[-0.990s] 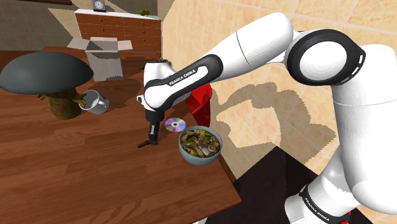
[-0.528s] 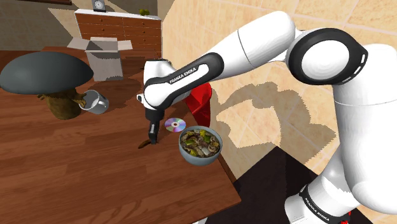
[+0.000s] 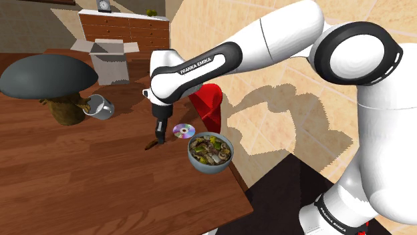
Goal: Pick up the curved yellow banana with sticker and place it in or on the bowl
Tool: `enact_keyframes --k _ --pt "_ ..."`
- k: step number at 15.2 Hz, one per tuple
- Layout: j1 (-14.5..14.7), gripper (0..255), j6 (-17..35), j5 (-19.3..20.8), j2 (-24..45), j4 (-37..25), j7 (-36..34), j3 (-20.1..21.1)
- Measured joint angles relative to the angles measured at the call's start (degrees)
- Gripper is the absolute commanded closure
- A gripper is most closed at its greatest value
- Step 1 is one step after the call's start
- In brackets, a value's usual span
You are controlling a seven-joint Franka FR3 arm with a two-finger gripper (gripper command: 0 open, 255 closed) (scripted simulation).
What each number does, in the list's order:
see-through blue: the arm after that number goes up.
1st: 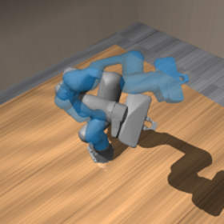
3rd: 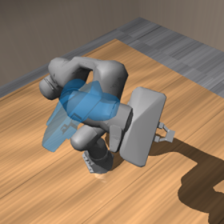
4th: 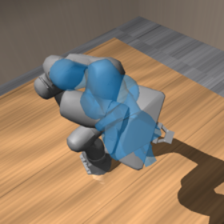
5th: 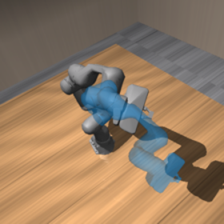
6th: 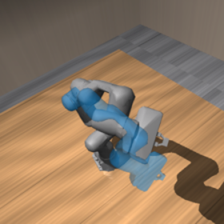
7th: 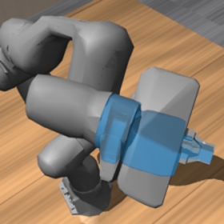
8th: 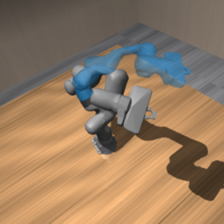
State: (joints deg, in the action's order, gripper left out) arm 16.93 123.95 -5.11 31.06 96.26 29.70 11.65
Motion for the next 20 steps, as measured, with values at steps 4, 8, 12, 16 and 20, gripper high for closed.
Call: enact_keyframes --k 4,8,12,16,20 --pt "-0.02 255 -2.46 -0.09 -1.44 -1.07 -0.35 0.13" --pt "-0.17 255 -4.60 -0.27 -3.11 -1.57 -0.56 0.26" --pt "-0.26 255 -7.17 -0.32 -4.11 -3.15 -0.78 0.32" --pt "-0.30 255 -9.66 -0.45 -5.55 -4.26 -1.14 0.44" --pt "-0.31 255 -12.30 -0.49 -6.38 -6.11 -1.49 0.52"
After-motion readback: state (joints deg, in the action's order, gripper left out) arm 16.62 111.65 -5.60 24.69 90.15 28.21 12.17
